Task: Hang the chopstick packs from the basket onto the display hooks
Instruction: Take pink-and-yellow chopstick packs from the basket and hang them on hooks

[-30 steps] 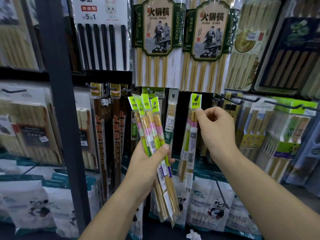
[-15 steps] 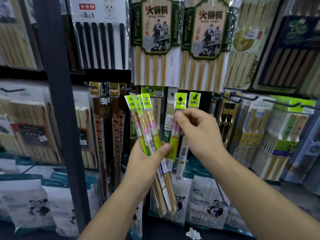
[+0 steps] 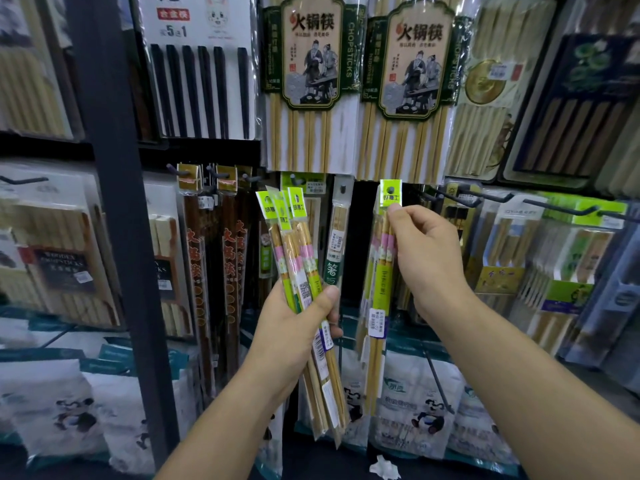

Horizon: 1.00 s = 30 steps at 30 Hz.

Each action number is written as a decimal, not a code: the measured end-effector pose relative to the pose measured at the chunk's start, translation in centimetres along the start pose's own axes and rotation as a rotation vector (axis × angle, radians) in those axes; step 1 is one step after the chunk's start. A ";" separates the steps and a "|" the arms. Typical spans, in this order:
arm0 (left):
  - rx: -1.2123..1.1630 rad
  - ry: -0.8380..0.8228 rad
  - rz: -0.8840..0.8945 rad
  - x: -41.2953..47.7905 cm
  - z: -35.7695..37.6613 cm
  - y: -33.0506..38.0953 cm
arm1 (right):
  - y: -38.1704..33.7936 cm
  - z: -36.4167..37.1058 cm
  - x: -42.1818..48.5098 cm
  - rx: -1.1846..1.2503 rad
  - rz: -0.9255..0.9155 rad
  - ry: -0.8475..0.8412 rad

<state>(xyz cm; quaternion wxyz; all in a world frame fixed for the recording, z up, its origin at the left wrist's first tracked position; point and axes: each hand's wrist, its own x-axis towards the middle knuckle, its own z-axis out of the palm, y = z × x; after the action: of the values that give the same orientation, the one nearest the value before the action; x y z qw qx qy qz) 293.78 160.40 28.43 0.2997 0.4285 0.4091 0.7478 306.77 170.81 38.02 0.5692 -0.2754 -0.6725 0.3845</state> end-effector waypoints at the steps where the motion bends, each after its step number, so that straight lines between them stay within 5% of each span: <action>1: 0.016 -0.004 0.002 0.0 0.1 0.0 | 0.0 0.0 0.0 -0.004 0.003 0.002; 16: -0.078 -0.066 -0.036 -0.4 0.4 0.8 | 1.2 -0.5 -0.9 -0.196 -0.003 0.135; 23: -0.091 -0.087 -0.046 -0.6 0.6 0.7 | -0.8 1.2 -3.5 0.005 0.029 -0.234; 30: 0.058 -0.080 0.012 -0.6 0.3 0.6 | -1.2 1.4 -3.4 0.036 0.061 -0.244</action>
<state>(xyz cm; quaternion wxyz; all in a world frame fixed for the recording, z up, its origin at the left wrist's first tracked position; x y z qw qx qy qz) 294.27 159.67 28.81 0.2987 0.4691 0.4154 0.7198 306.19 167.14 37.02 0.4759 -0.2368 -0.7211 0.4444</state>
